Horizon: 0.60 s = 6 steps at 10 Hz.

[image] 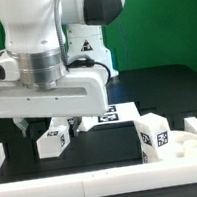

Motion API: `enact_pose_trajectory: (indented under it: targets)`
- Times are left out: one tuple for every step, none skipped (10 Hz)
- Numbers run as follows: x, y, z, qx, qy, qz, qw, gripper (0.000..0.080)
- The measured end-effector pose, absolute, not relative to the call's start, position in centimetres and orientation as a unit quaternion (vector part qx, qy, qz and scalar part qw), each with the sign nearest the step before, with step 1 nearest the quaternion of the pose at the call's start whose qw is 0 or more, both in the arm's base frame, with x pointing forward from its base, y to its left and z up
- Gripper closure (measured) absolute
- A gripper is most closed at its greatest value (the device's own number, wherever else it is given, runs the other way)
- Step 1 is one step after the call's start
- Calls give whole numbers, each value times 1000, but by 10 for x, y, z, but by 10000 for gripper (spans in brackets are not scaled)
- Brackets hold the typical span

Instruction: Assemble stool

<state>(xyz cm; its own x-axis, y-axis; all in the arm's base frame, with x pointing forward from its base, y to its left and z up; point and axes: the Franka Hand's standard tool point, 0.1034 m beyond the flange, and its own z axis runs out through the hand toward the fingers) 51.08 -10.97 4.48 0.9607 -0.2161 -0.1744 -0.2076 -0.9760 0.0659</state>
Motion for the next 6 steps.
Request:
enact_pose_trajectory:
  targets:
    - [505,-115,46,983,-128,-128,-4,151]
    - [508,-120,46,979,-141,-145,-13,151]
    - [507,-117,45,975,-141,-171,-18,151]
    - [501,-112,47,965,-139,-221,-26,151]
    - [501,-109,48,954,-135,-266,-33,151]
    - [504,-112,45,947,-134,-288,-34,151]
